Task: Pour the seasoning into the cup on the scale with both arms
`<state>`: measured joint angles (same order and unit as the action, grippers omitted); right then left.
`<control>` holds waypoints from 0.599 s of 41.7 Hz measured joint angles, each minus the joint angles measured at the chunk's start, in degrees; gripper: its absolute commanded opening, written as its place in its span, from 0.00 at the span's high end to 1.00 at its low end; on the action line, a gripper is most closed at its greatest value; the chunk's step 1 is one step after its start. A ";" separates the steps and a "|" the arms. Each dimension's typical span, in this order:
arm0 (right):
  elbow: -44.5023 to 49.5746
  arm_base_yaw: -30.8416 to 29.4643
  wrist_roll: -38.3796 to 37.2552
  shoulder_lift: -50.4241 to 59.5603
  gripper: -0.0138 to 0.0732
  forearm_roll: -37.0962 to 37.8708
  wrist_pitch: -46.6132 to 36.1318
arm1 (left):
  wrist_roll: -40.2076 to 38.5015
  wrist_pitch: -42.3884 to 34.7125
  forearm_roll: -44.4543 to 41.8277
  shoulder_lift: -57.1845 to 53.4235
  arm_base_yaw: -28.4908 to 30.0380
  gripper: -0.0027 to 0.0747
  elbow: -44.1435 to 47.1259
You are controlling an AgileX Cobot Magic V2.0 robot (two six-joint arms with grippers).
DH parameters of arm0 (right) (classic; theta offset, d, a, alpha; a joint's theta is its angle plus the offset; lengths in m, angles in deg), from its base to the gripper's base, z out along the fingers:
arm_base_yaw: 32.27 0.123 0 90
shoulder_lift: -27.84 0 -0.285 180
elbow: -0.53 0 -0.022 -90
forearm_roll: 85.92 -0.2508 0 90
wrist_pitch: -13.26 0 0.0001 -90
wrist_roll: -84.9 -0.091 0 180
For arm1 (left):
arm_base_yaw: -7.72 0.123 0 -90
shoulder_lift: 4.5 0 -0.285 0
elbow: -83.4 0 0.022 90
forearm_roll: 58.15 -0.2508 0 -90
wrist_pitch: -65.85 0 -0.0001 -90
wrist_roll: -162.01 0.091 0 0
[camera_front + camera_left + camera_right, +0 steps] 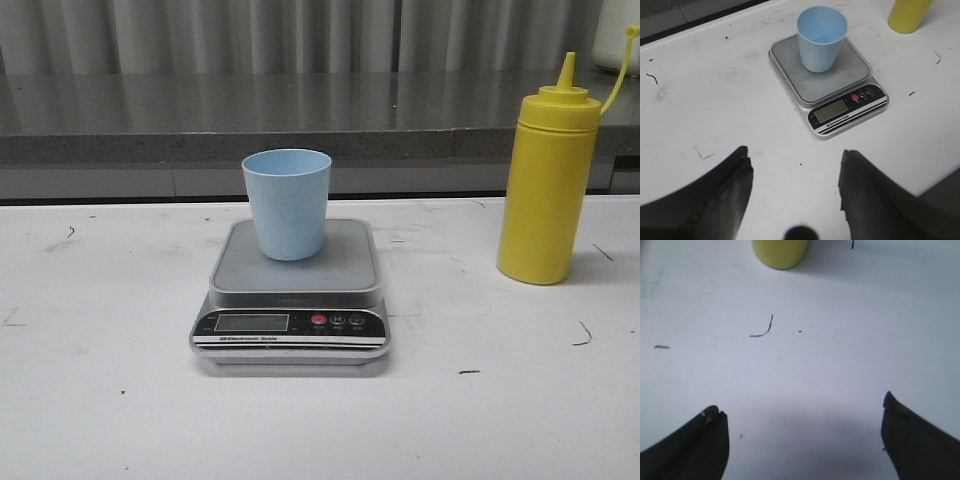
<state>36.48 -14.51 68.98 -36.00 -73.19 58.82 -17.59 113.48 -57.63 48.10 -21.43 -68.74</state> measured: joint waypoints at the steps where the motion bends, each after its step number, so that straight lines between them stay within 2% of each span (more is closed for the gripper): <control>1: -1.05 0.20 1.58 0.89 0.11 -1.02 2.29 | 0.00 0.00 0.00 0.00 0.00 0.47 0.00; 5: -3.84 0.76 6.50 4.99 0.11 -5.85 7.84 | 0.00 0.00 0.00 0.00 0.00 0.47 0.00; 10: -5.21 0.76 10.60 10.62 0.11 -9.94 9.66 | 0.00 0.00 0.00 0.00 0.00 0.47 0.00; 25: -5.29 0.76 12.12 25.69 0.11 -11.41 10.73 | 0.00 0.00 0.00 0.00 0.00 0.47 0.00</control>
<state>31.19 -13.75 81.10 -10.31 -84.60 69.55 -17.59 113.48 -57.63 48.10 -21.43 -68.74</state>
